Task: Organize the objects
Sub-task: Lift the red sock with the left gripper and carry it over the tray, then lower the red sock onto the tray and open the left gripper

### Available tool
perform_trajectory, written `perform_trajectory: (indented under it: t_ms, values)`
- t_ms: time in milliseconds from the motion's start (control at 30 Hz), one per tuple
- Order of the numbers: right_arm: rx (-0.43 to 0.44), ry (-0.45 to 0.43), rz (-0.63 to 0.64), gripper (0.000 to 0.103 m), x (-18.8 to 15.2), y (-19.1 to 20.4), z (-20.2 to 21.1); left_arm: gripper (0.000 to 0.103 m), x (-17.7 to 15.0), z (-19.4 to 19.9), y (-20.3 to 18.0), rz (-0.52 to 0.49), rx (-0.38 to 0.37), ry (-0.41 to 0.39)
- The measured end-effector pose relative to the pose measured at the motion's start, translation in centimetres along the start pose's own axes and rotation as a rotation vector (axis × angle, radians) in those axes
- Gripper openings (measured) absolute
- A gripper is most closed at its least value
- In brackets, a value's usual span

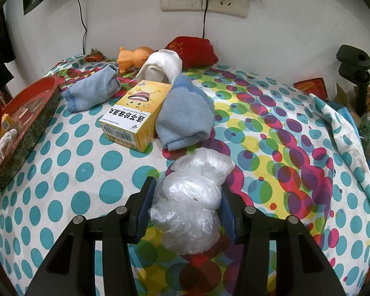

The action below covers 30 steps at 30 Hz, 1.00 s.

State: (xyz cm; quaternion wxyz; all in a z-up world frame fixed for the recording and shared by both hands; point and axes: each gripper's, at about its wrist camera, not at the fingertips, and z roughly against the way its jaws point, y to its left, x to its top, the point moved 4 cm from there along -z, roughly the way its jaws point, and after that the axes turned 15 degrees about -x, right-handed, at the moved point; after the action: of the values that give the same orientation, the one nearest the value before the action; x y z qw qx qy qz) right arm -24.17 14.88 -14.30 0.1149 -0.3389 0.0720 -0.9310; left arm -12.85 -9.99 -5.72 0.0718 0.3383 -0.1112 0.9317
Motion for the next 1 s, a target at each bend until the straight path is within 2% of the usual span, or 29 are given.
perform_trajectory:
  t_ms: [333,433,600,767,1000]
  values:
    - [0.0,0.0,0.0,0.047,0.0,0.0,0.0,0.027,-0.2,1.6,9.6,0.112,0.163,0.014]
    - [-0.001,0.0,0.0,0.047,0.0,0.0,0.0,0.027,-0.3,1.6,12.2,0.177,0.161,0.016]
    - [-0.001,0.0,0.0,0.047,0.0,0.0,0.0,0.027,-0.8,1.3,16.0,0.262,0.2,0.02]
    - [-0.001,0.0,-0.001,0.047,0.0,0.1,0.0,0.027,-0.4,1.4,17.2,0.24,0.215,0.01]
    - [-0.001,0.0,0.0,0.047,0.0,0.1,0.0,0.027,0.0,0.4,18.7,0.286,0.218,0.024]
